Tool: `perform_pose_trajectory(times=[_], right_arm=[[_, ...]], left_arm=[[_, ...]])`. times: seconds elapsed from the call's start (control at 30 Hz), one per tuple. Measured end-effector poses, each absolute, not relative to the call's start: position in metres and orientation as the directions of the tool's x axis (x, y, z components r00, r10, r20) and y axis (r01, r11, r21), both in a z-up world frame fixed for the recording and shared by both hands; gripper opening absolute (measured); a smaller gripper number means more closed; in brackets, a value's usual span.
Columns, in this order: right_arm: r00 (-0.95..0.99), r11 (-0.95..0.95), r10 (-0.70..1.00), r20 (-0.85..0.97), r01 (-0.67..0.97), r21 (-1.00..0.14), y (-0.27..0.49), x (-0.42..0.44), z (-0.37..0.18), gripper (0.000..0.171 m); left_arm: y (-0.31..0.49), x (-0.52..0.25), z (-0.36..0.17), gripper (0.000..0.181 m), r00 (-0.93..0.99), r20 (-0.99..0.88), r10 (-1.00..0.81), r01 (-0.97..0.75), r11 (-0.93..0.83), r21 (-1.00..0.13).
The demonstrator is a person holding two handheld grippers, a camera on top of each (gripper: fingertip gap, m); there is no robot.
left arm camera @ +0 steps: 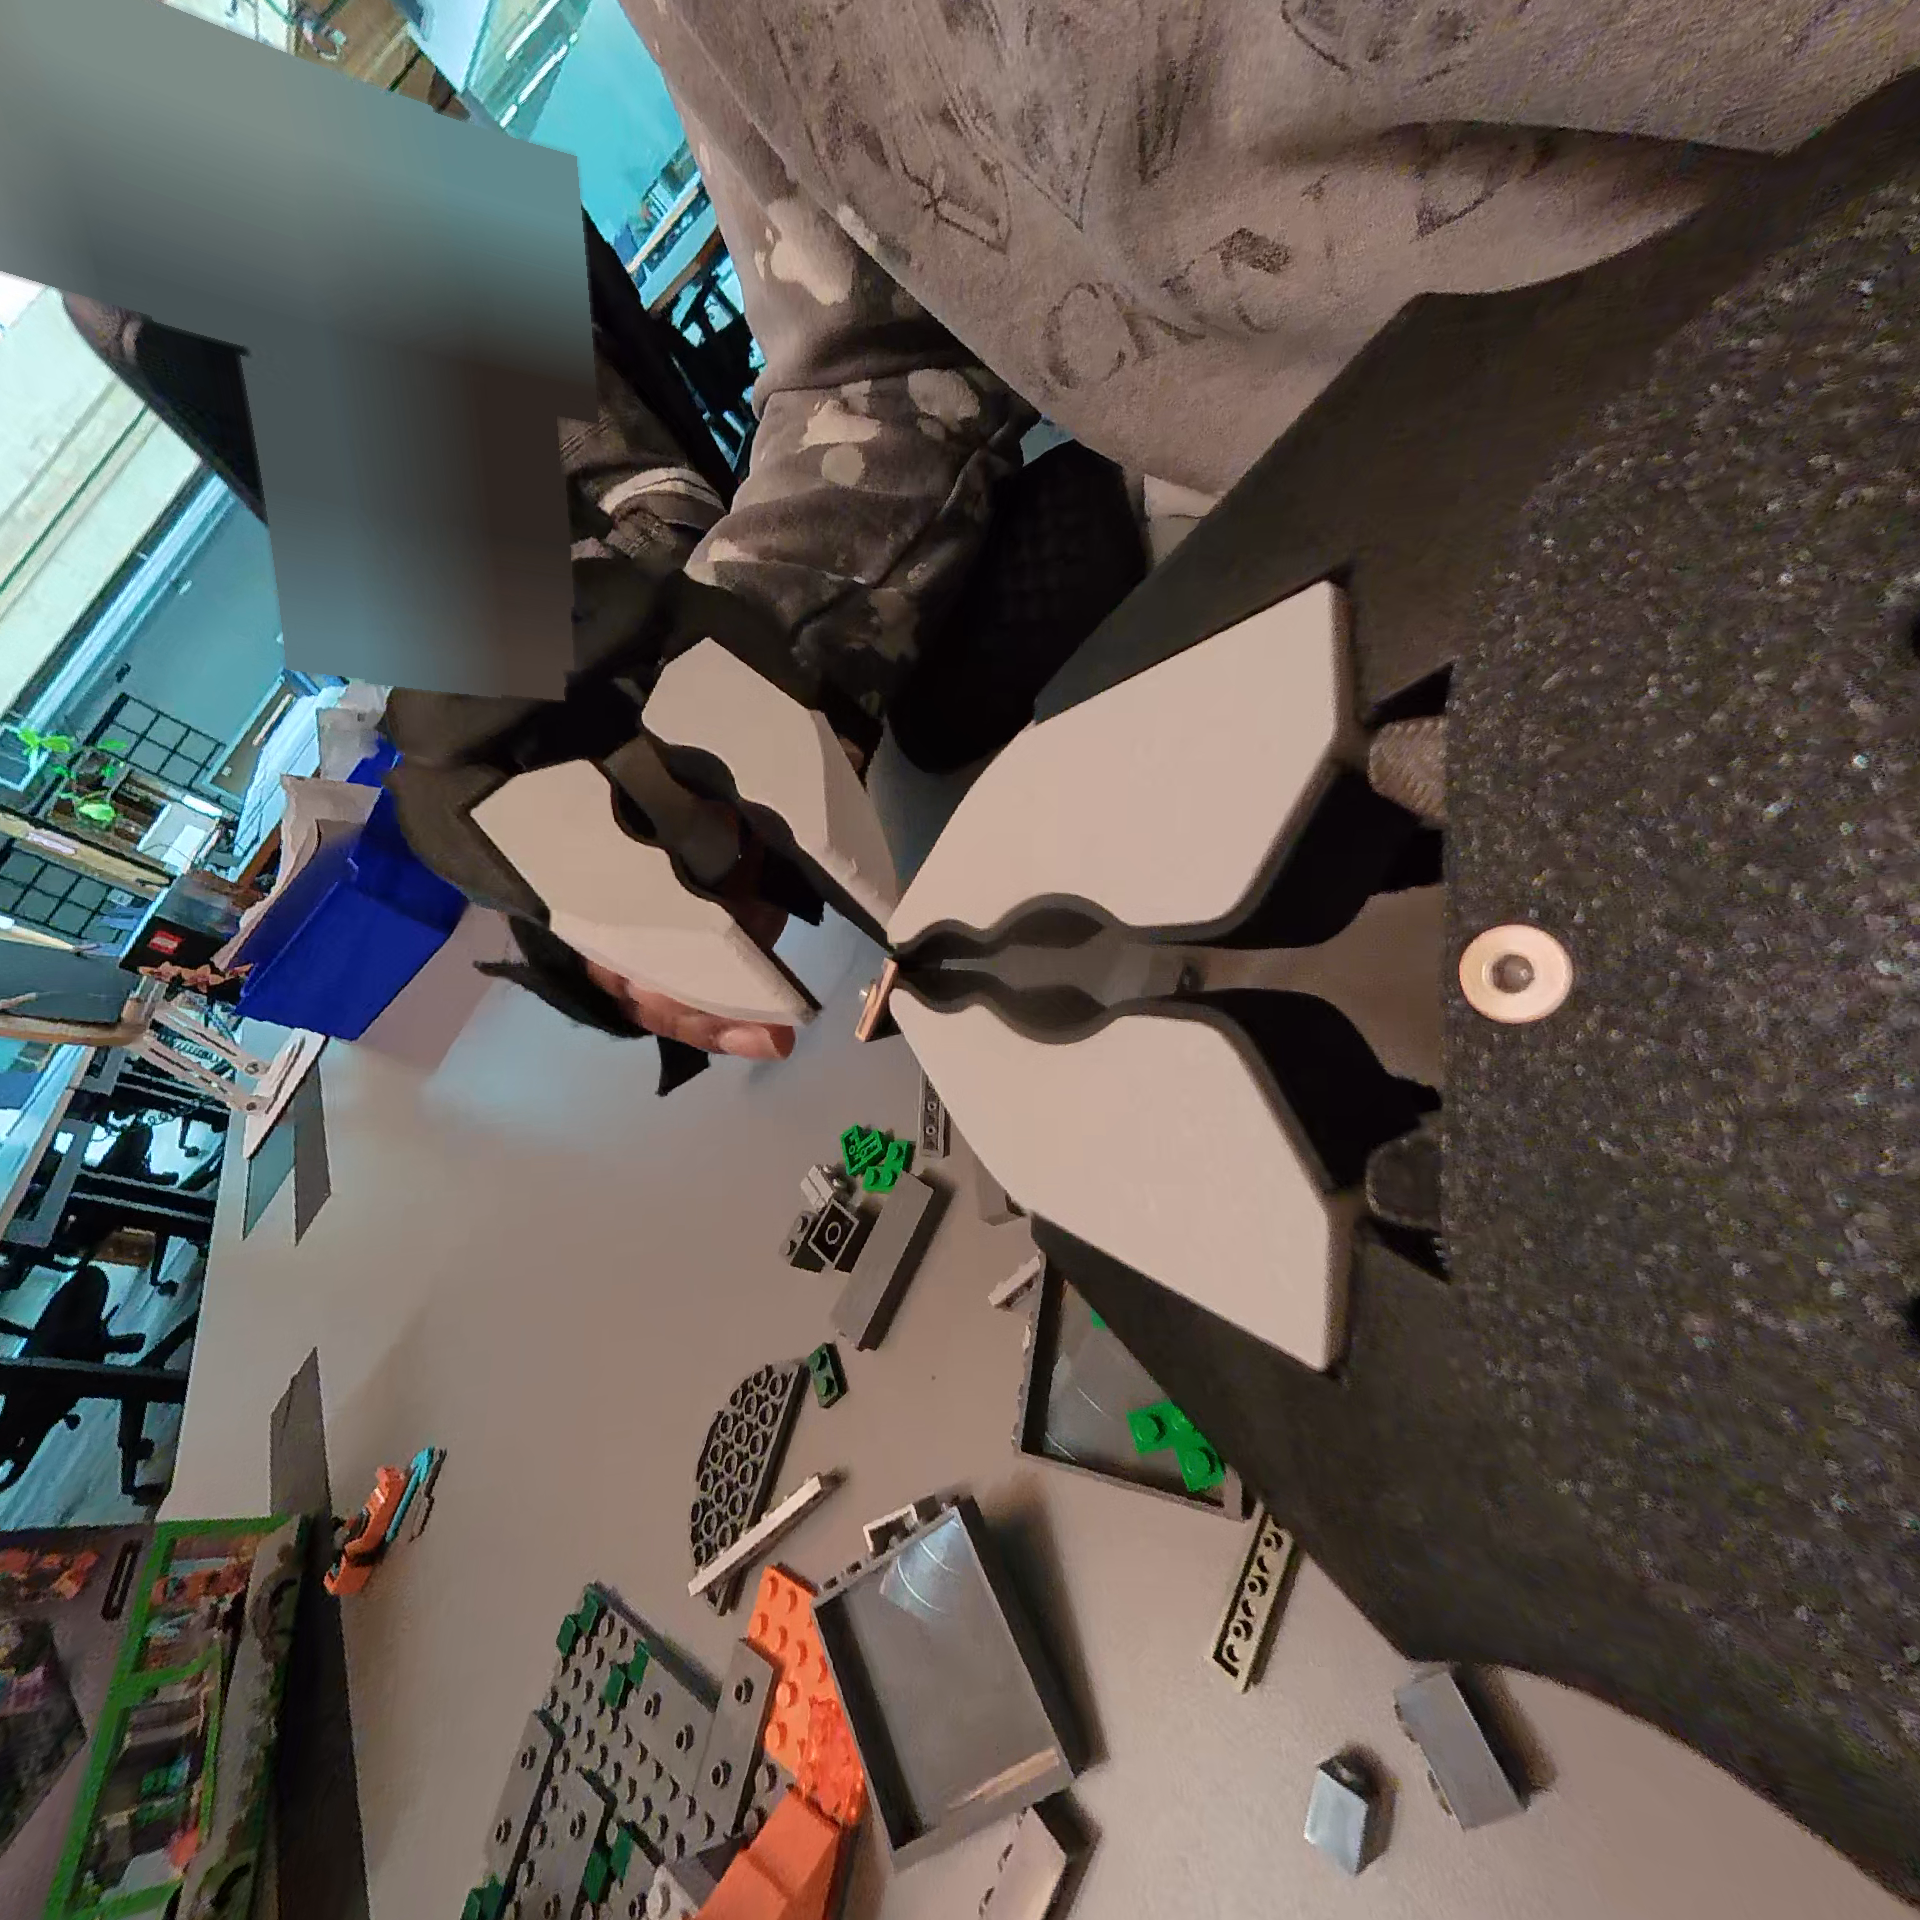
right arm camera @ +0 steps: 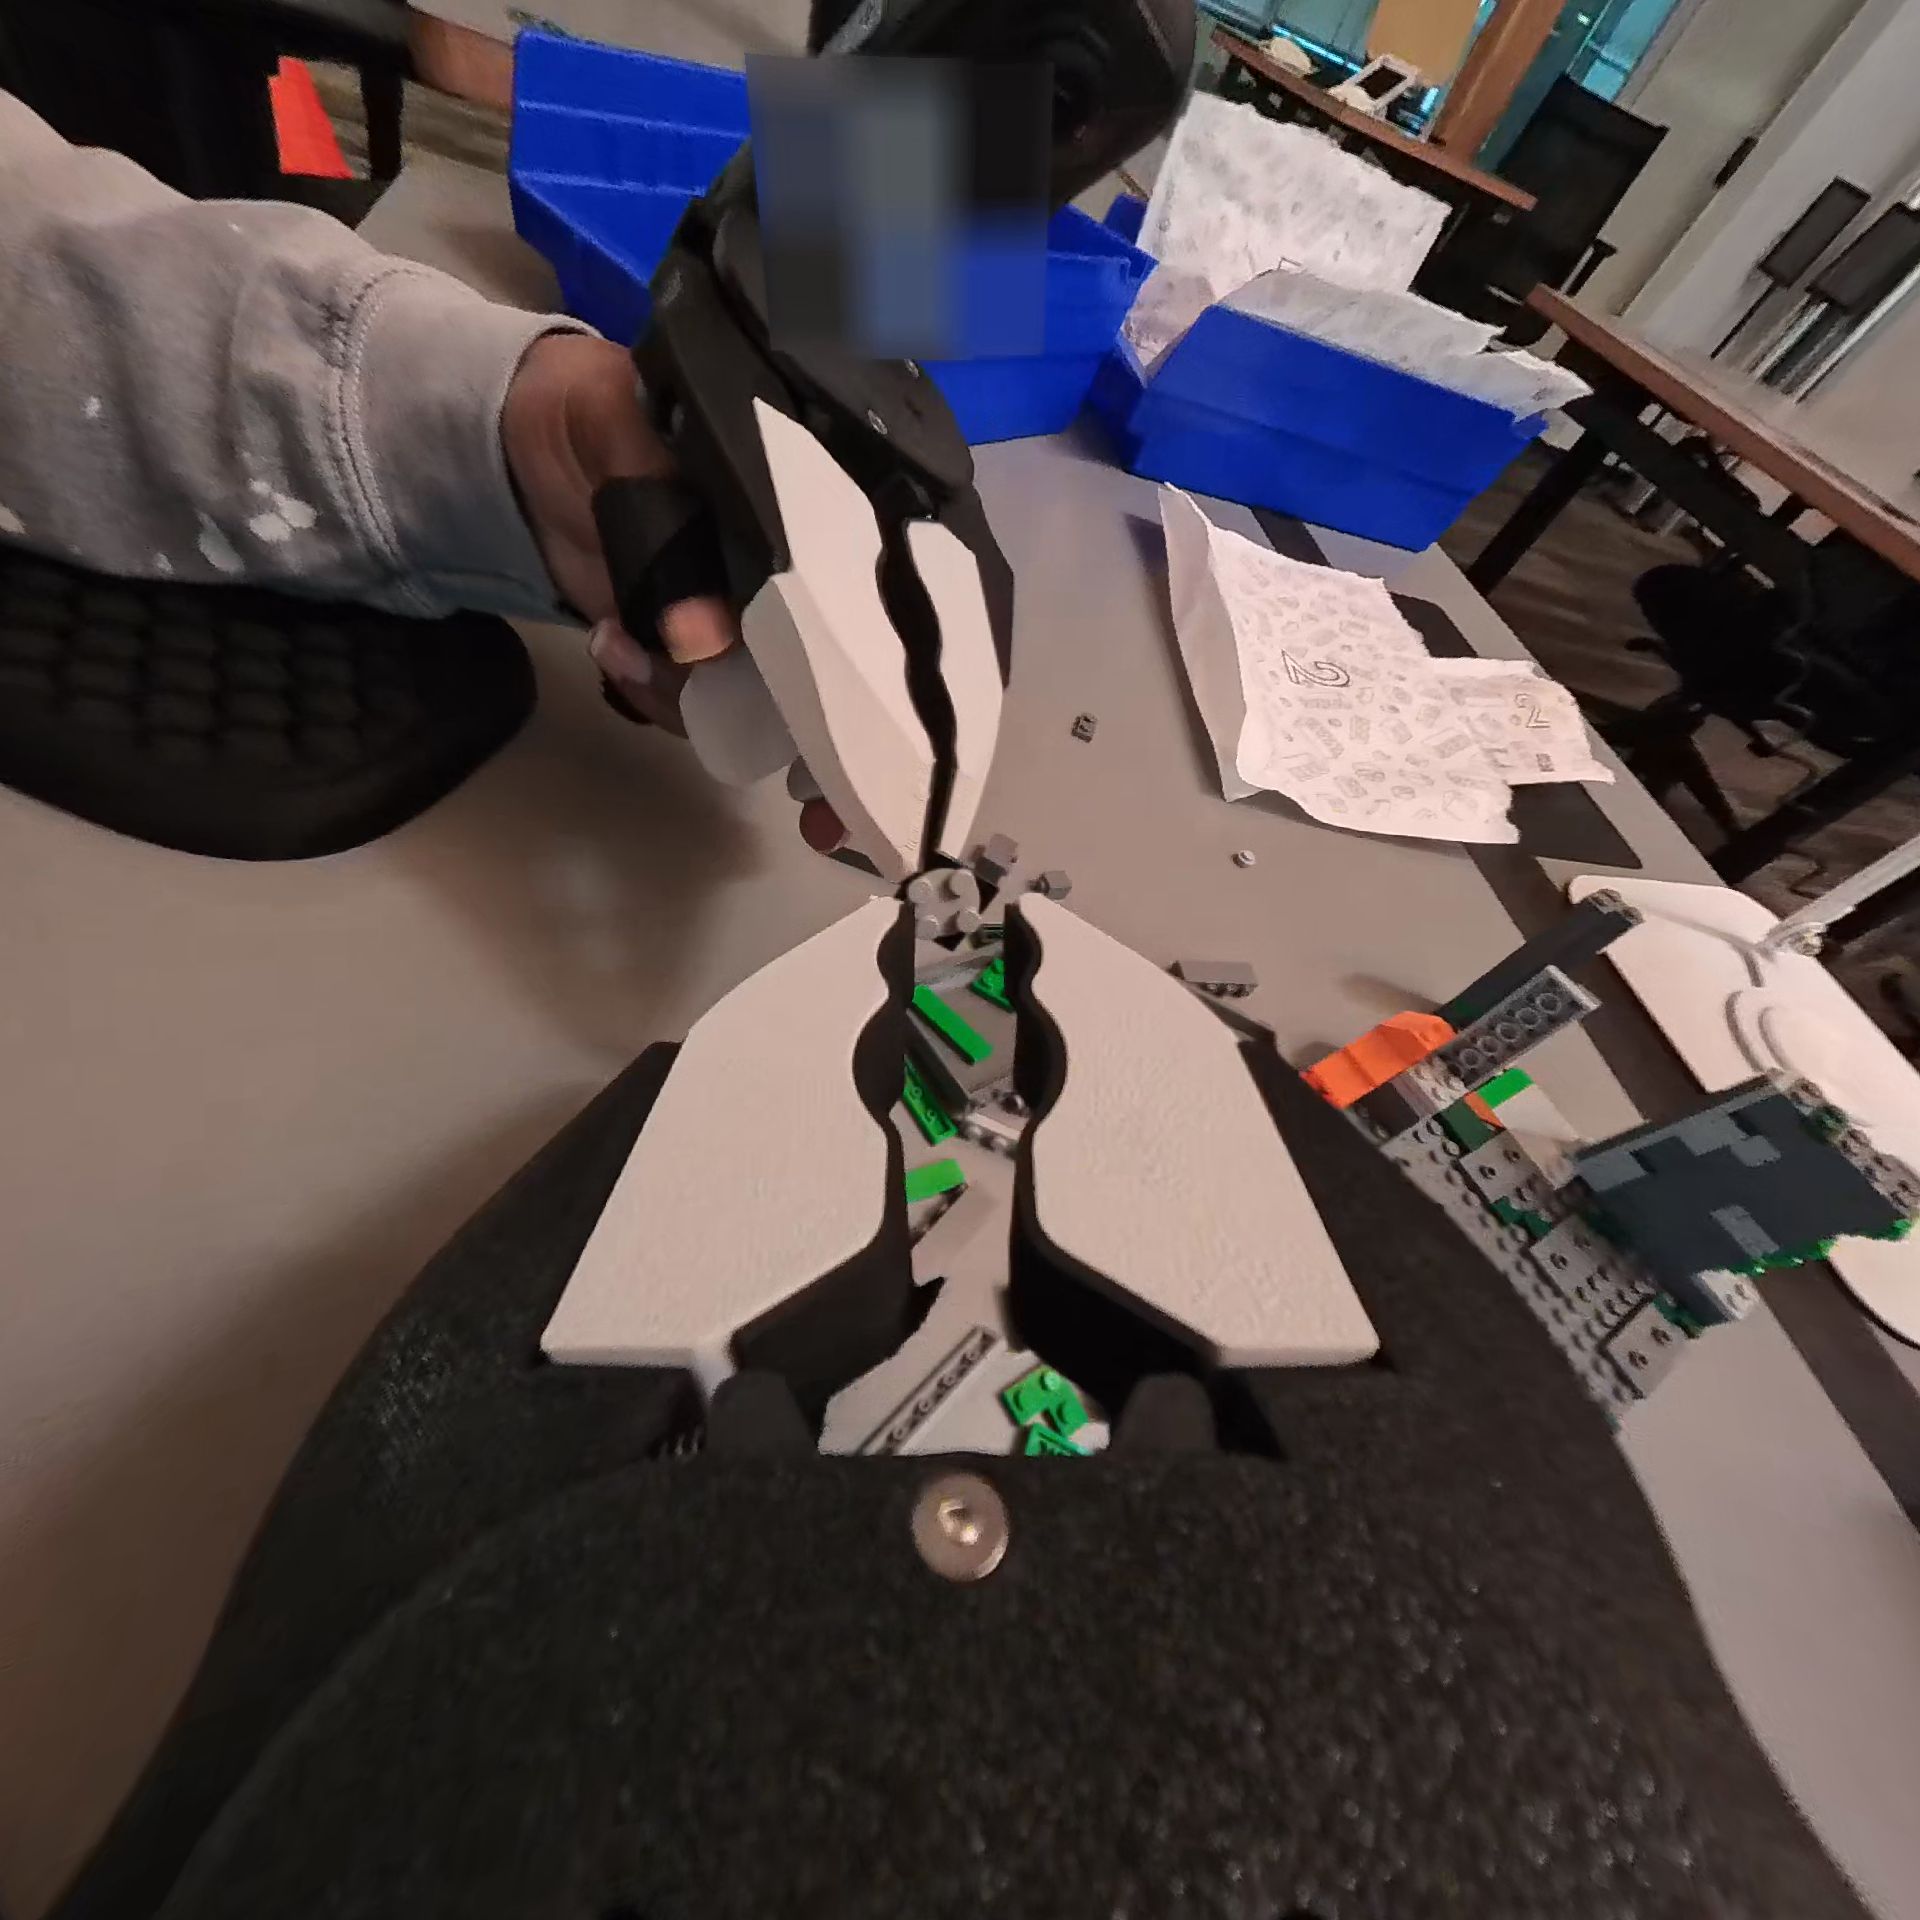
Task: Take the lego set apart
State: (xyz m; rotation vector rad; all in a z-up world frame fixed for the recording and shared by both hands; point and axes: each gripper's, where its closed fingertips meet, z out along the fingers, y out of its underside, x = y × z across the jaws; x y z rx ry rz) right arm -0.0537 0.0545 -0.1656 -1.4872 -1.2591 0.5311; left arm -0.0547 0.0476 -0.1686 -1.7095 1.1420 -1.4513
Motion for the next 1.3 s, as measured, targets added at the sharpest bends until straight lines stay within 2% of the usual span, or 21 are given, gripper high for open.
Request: perform_pose_trajectory(times=[0.5, 0.57, 0.63, 0.93, 1.0, 1.3], right_arm=[[0.199, 0.145, 0.948, 0.25, 0.429, -0.892, 0.029, -0.064, -0.173, 0.011], [0.192, 0.163, 0.944, 0.27, 0.438, -0.884, 0.028, -0.063, -0.173, 0.001], [0.196, 0.164, 0.942, 0.274, 0.443, -0.881, 0.029, -0.062, -0.173, 0.0], [0.263, 0.115, 0.931, 0.251, 0.442, -0.89, 0.04, -0.055, -0.172, 0.001], [0.25, 0.102, 0.94, 0.232, 0.443, -0.891, 0.038, -0.057, -0.175, 0.008], [0.169, 0.102, 0.965, 0.199, 0.46, -0.882, 0.024, -0.063, -0.182, 0.007]], left_arm=[[0.023, -0.059, -0.174, 0.002, -0.093, 0.309, -0.946, -0.327, -0.264, -0.907], [0.021, -0.059, -0.176, 0.002, -0.092, 0.299, -0.95, -0.342, -0.251, -0.906], [0.021, -0.059, -0.175, 0.002, -0.087, 0.292, -0.953, -0.345, -0.246, -0.906], [0.026, -0.06, -0.172, 0.002, -0.06, 0.269, -0.961, -0.324, -0.236, -0.916], [0.025, -0.06, -0.172, 0.002, -0.065, 0.263, -0.963, -0.323, -0.229, -0.918], [0.012, -0.063, -0.178, 0.002, -0.126, 0.185, -0.975, -0.39, -0.123, -0.913]])
